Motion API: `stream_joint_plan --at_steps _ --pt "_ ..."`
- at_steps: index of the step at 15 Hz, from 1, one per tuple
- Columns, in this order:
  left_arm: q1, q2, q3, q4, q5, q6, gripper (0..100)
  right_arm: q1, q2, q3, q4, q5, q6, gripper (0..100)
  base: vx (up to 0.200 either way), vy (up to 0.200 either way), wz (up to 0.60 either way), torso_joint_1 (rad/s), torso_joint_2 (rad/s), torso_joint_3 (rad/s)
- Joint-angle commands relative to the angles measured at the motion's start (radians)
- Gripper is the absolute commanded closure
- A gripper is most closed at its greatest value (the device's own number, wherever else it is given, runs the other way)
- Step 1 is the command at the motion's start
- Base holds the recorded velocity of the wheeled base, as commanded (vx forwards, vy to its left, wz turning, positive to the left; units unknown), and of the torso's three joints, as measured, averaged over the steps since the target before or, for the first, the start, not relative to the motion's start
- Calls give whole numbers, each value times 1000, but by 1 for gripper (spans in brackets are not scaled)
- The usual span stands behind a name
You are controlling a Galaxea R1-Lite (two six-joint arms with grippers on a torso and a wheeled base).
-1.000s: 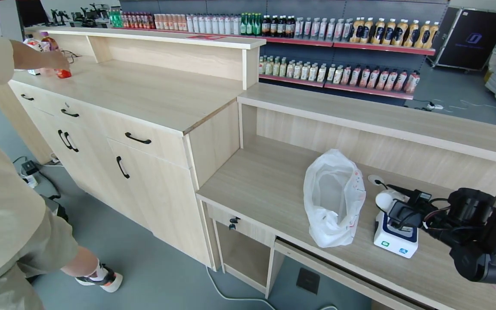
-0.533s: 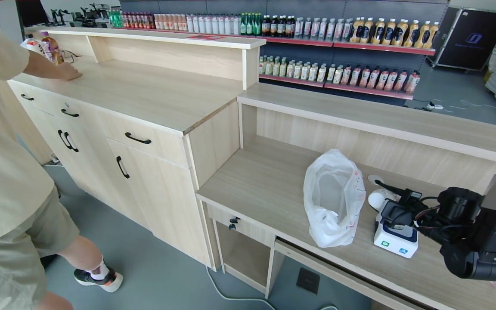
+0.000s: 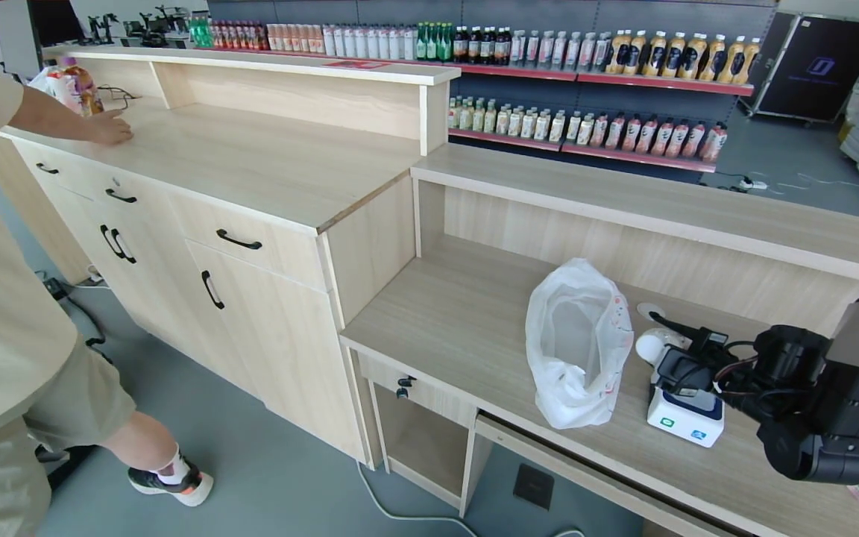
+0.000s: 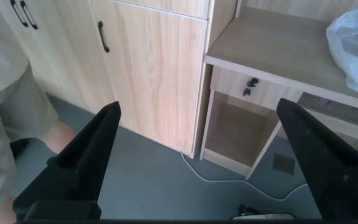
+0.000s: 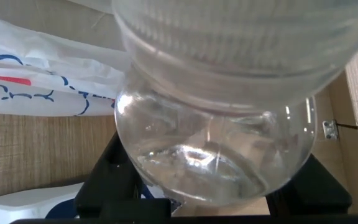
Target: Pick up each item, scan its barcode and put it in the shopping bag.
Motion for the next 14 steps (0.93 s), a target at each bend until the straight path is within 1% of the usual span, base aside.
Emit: stream_joint_plan --at_steps 1,10,14 --pt "0 0 0 0 0 0 0 0 6 -3 0 0 0 100 0 0 0 0 0 0" --pt "0 0 0 0 0 0 0 1 -46 6 0 0 0 100 0 0 0 0 0 0" --pt "0 0 0 0 0 0 0 -2 -60 39 0 -1 -9 100 0 0 0 0 0 0"
